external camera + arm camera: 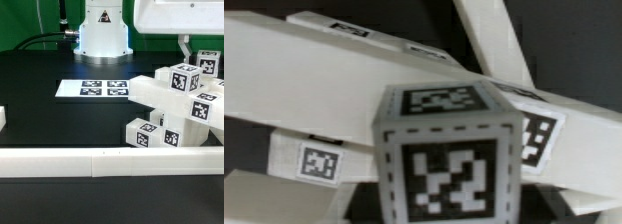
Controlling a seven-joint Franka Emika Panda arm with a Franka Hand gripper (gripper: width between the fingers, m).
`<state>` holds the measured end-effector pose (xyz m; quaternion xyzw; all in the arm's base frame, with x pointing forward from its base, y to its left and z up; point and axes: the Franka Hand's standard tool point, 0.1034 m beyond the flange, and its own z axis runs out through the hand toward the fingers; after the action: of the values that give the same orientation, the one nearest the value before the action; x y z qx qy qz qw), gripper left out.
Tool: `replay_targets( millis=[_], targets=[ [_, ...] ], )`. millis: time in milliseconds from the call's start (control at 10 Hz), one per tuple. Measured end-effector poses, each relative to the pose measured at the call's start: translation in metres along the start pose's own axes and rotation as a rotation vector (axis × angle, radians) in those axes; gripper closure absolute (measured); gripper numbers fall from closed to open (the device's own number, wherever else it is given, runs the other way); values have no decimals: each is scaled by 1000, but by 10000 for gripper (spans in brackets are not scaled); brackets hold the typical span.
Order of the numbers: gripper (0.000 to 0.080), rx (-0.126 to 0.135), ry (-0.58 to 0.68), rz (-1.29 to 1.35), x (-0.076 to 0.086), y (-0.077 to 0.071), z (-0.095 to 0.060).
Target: Assemble chair
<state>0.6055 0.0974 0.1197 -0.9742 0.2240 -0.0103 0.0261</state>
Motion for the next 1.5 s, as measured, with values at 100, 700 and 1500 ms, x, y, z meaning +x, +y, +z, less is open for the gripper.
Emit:
replay_targets(
  millis=[100,700,1500],
  targets=[
    [515,1,1,0,0,0,0],
    [197,0,1,-2,-1,-1,2],
    [151,13,12,-193,-8,-5,-10]
  ],
)
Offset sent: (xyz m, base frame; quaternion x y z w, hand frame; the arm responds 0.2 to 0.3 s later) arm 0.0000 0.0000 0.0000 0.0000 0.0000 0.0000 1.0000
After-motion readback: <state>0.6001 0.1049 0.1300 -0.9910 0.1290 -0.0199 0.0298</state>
